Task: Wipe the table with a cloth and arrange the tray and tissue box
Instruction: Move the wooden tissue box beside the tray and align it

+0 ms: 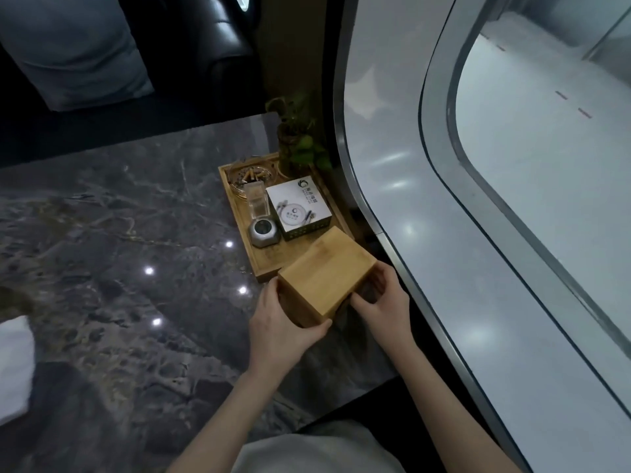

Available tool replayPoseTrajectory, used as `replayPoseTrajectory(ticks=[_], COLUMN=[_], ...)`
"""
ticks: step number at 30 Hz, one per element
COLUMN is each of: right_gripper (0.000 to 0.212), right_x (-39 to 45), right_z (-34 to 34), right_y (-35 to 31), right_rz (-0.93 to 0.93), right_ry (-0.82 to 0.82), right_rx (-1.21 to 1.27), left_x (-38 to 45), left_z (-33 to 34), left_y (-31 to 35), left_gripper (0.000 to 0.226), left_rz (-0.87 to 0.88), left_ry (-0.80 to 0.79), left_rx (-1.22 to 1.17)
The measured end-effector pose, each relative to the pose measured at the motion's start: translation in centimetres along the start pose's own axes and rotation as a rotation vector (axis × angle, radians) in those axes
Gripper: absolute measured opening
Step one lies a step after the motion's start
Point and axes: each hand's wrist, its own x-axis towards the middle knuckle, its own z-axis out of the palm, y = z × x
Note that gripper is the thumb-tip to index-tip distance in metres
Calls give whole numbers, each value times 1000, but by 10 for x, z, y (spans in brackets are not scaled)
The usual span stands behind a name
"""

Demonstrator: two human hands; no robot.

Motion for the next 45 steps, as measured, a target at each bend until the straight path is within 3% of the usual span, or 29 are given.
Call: replayPoseTrajectory(ticks=[16,20,26,33,40,45], right_gripper=[59,69,41,47,46,29], right_x=[-4,-5,6,12,13,22], right_z=[10,6,-1,2,1,0], right_y=[15,16,7,7,2,-16], right_rz=[8,17,226,296,244,191], right_ry=[-49,-114,-126,-206,-232,-259], right_rx=[-17,7,329,319,208,186], left_x=[-7,-7,-17,-11,-3,1], left_z=[15,15,9,13,6,-4], left_y=[-21,-24,-26,-21,-21,-20], left_gripper=[106,120,121,121,111,106], left_rz=[-9,36,70,62,26,-50], left_ry=[-28,-150,-184,-158,-117,-122], left_rx=[8,2,-24,-43,-102,-202])
